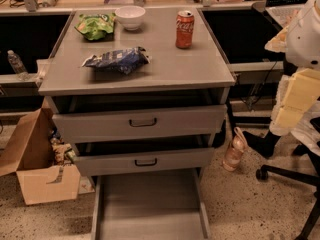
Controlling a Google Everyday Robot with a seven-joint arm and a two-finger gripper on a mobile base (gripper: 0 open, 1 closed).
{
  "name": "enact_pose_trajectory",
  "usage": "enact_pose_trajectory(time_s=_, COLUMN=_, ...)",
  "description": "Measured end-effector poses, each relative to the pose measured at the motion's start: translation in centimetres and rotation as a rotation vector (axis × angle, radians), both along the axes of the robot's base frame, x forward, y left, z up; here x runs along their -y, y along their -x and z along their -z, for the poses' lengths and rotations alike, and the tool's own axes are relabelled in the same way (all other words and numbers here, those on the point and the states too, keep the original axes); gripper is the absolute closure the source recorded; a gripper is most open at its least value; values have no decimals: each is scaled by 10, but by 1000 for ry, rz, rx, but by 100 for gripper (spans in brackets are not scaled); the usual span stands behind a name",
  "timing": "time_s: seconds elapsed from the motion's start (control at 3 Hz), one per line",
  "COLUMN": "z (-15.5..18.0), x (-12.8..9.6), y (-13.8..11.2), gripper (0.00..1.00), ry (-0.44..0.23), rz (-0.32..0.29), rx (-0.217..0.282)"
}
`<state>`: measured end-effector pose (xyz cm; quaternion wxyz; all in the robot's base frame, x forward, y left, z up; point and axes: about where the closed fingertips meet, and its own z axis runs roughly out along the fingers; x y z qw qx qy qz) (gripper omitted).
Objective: Place blue chip bag into bottom drawer
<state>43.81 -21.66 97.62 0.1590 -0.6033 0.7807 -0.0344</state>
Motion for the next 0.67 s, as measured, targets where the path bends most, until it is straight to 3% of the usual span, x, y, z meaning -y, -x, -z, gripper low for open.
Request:
enact_pose_trajectory(time_s=0.33, z=-1, x=-6, y=-6, gripper=0, ry=-9, rz=-5, rx=12)
enact_pose_trajectory(time_s=0.67, z=2, x=-51, y=-44, gripper=0, ry=-83, rz=-48, rx=41)
